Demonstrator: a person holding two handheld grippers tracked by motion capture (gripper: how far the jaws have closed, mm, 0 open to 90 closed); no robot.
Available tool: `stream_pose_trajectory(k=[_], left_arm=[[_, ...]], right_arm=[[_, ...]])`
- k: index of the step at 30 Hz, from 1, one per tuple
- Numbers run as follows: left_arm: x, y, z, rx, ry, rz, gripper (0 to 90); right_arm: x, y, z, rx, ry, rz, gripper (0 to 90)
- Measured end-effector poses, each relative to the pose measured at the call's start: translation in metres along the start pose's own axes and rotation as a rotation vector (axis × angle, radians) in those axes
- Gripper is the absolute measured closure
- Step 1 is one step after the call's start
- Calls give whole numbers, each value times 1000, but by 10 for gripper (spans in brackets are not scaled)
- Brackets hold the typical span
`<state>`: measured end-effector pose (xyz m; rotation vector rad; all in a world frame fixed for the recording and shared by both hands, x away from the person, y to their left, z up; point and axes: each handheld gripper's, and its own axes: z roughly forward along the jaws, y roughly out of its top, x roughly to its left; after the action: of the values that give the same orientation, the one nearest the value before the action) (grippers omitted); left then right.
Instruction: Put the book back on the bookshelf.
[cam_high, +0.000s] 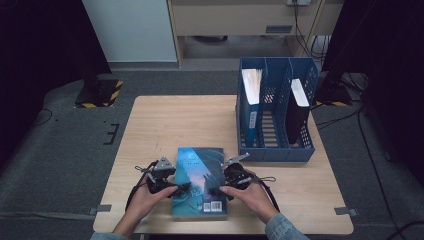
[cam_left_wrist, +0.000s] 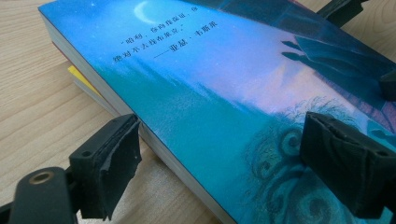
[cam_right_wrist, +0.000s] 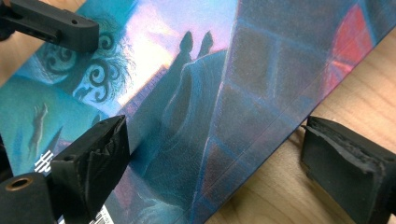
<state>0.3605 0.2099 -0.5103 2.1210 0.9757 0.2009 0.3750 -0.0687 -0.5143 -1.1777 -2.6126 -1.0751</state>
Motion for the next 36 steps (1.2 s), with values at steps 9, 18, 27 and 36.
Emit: stream_pose_trajectory(k=[9, 18, 27, 36], left_arm=[[1, 1, 1, 2, -6, 5, 119], [2, -1, -2, -2, -1, 12, 121], [8, -2, -6, 16, 1, 4, 121], [10, -2, -7, 24, -7, 5, 119]], right_arm=[[-5, -6, 2, -31, 48, 28, 91], [-6, -3, 2, -26, 72, 41, 154], [4, 7, -6, -44, 19, -6, 232], [8, 20, 4, -5, 56, -10, 232]])
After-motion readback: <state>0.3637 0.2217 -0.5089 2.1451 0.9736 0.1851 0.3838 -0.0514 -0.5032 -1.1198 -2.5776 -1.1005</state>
